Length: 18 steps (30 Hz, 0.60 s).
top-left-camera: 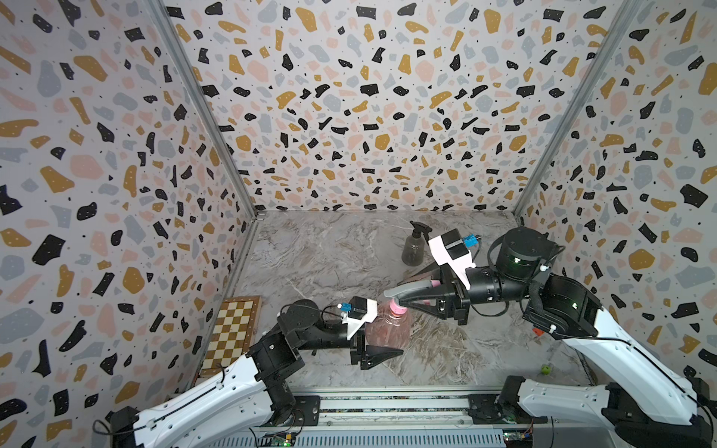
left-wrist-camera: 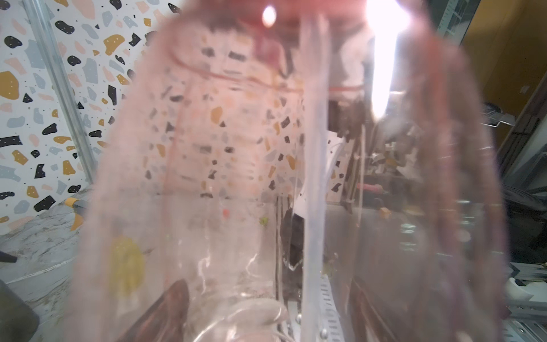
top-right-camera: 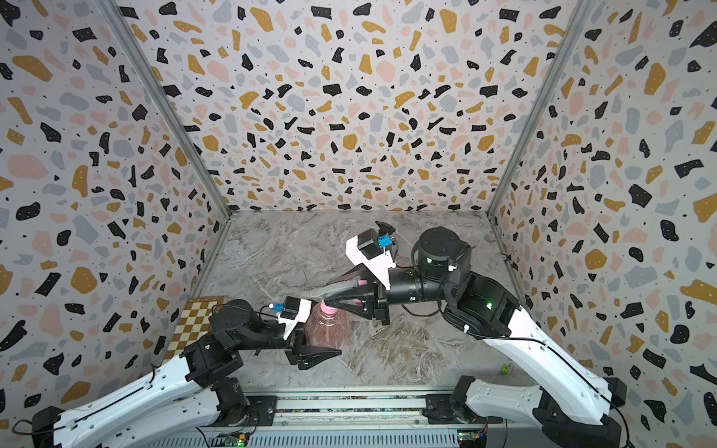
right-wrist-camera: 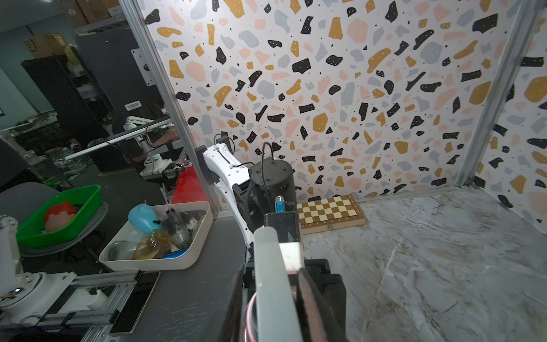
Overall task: Attach spray nozzles to spray bottles
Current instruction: Screw the spray nozzle on the spray bottle.
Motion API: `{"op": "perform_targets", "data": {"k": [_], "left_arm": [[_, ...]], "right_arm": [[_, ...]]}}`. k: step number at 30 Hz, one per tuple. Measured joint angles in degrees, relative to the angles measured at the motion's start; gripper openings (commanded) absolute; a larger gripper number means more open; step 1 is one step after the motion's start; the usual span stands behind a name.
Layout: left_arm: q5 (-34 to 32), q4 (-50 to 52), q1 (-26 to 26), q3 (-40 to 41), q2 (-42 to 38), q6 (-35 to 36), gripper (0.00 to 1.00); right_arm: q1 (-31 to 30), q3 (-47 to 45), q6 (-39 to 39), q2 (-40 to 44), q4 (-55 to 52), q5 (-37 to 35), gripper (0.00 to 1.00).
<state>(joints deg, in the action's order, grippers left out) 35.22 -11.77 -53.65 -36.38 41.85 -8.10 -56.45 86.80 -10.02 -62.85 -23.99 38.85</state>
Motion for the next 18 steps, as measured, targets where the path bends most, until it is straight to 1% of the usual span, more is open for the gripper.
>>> {"op": "perform_targets", "data": {"k": [3, 6, 12, 18], "left_arm": [[-1.22, 0.83, 0.0, -0.11, -0.17, 0.66, 0.0], [-2.58, 1.31, 0.02, -0.17, -0.63, 1.11, 0.0], [-5.18, 2.21, 0.02, -0.2, -0.98, 1.51, 0.0], [-8.57, 4.2, 0.33, -0.2, -1.09, 1.49, 0.0]], "right_arm": [[-2.54, 1.44, 0.7, -1.31, -2.08, -4.5, 0.25], [-4.37, 3.56, 1.4, -2.27, -4.26, -8.9, 0.24], [-6.4, 4.57, 1.05, -2.82, -5.66, -15.26, 0.24], [-7.26, 6.21, -2.03, -4.68, -7.78, -22.58, 0.25]]}}
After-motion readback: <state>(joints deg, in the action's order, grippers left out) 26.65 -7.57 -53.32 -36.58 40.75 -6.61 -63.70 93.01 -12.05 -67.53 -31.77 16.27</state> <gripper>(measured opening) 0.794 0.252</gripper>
